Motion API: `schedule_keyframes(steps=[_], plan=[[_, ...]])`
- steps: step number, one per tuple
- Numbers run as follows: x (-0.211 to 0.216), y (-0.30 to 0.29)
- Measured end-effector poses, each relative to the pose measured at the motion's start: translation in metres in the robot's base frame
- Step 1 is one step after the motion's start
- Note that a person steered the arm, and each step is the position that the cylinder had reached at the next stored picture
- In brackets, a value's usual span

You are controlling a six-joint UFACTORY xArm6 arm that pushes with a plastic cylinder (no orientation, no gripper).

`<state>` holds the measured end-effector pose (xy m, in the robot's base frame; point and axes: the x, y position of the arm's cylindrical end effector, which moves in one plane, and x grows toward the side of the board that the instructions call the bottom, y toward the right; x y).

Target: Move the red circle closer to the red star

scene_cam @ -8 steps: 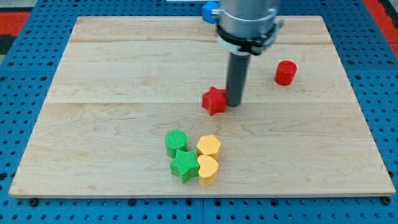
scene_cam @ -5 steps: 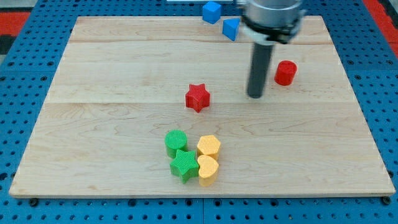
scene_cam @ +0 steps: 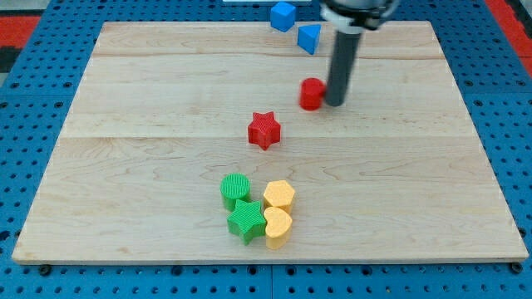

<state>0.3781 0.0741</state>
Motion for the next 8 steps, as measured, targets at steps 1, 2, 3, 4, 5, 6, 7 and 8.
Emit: schedule_keyframes(steps=[1, 2, 3, 4, 5, 6, 7, 8], plan=[[0.000, -0.025], [-0.009, 0.003], [-0.031, 0.014], [-0.033, -0.016], [-0.030, -0.047], [-0.026, -0.069], [-0.026, -0.083], [-0.026, -0.068]])
